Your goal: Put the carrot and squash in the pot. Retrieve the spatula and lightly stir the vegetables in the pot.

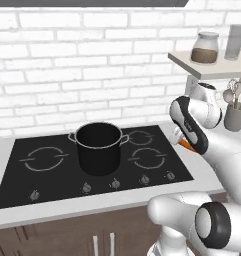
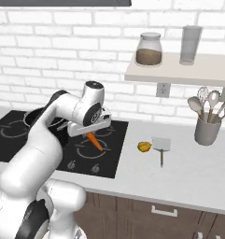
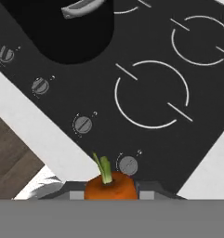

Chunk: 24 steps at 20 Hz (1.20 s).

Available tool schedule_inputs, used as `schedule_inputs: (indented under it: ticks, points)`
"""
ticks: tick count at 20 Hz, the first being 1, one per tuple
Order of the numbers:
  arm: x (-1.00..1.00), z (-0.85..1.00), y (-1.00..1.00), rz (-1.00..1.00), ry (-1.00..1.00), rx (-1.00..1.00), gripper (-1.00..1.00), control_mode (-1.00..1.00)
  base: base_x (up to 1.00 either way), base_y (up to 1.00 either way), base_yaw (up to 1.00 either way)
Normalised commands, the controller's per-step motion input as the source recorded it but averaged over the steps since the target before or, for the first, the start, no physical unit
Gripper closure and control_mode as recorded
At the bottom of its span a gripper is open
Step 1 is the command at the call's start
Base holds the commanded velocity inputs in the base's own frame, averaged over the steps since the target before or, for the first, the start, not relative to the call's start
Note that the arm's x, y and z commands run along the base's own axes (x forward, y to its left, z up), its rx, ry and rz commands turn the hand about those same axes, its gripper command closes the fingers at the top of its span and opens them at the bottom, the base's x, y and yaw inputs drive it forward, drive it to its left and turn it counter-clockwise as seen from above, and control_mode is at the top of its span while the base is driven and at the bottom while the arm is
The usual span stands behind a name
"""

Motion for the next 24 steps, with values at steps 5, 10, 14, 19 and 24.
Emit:
schedule_inputs:
  ticks: [5,10,14,19,24]
  points:
    - [0.02,0.69,0.98,0.07,0.00,0.17,1.00,-1.00,0.00,0.00,0.00]
    - [0.01,0.26,1.00,0.05,-0.09,0.07,1.00,-1.00,0.00,0.00,0.00]
    - [0.35,0.11,1.00,0.05,-0.14,0.01,1.00,-1.00,0.00,0.00,0.00]
    - [0.72,0.17,0.76,0.03,-0.10,0.00,1.00,-1.00,0.00,0.00,0.00]
    - [0.86,0.12,0.54,0.00,0.01,0.00,1.00,-1.00,0.00,0.00,0.00]
